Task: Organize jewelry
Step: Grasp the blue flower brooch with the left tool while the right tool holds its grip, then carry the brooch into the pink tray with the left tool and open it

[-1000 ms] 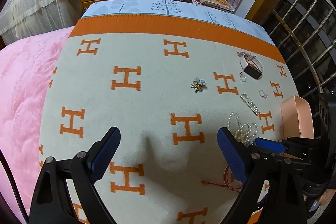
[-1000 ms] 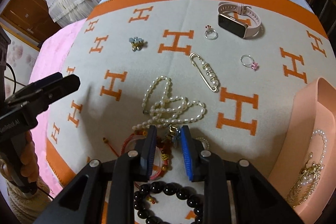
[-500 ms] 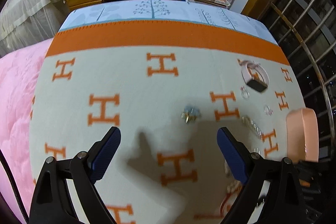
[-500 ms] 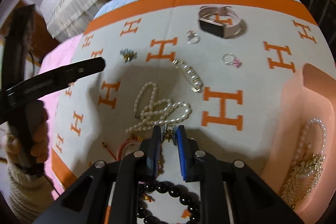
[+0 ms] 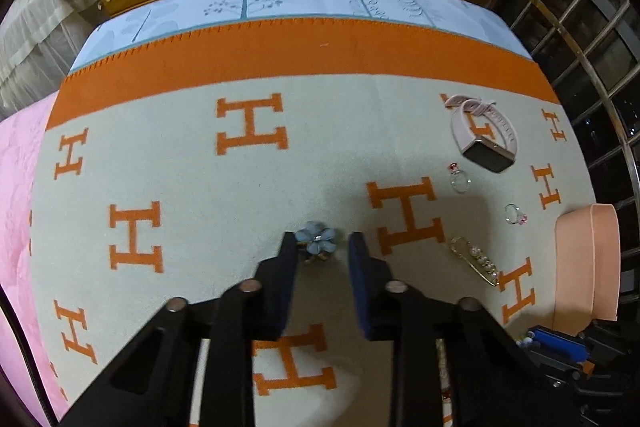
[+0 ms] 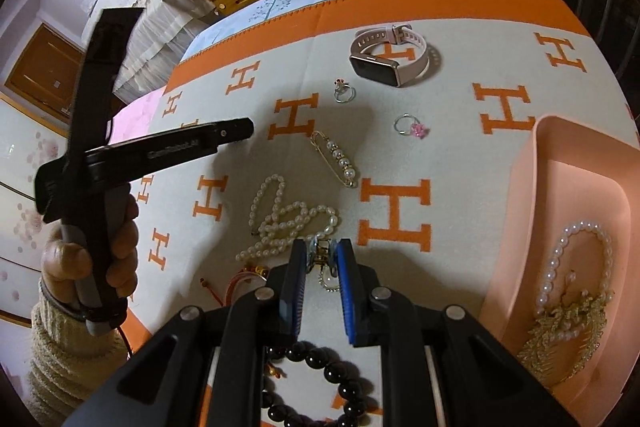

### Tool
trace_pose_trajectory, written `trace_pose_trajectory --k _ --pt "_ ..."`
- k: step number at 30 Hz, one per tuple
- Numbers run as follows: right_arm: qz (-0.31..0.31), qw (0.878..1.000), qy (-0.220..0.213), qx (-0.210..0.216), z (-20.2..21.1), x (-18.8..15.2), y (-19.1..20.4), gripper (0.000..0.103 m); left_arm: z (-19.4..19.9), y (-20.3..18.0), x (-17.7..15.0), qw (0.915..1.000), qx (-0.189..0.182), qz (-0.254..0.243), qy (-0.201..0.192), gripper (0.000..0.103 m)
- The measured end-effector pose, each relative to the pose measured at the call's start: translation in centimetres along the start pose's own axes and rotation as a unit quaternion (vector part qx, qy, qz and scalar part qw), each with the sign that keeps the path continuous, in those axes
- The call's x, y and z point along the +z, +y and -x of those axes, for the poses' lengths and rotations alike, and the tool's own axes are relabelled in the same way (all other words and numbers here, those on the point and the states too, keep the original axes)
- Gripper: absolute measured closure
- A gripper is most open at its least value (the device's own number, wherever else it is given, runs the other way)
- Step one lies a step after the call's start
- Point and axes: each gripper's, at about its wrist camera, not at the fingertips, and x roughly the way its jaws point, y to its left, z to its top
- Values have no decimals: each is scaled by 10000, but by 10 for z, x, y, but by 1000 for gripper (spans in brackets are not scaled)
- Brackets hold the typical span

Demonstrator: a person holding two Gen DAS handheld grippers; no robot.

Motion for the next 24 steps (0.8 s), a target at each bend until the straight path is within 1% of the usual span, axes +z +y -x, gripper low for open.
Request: trace_pose_trajectory --k 4,5,8,13,17,18,21,24 --pt "-39 10000 -13 48 3 -2 -6 88 1 4 1 9999 -67 74 -88 87" --pt "-58 10000 -20 60 4 -3 -7 88 0 5 1 9999 -58 92 -98 89" --pt "-116 9998 -80 121 10 -5 -11 88 2 5 0 9998 -57 154 -138 89" --pt "-128 9993 -294 187 29 -12 -12 88 25 -5 -5 9993 -120 19 -346 89" --pt "-157 9985 -471 239 48 -18 -14 88 51 -23 -12 9981 -216 -170 -553 89" --pt "-176 9979 -570 263 57 -20 -15 88 57 -28 -13 9977 -255 -218 -593 89" --pt "-245 9959 -824 282 78 -26 -21 88 81 -49 -25 9952 -447 -455 -738 89" --pt "-356 9923 -1157 247 104 -35 -30 87 109 -80 -40 9900 -723 -804 -906 89"
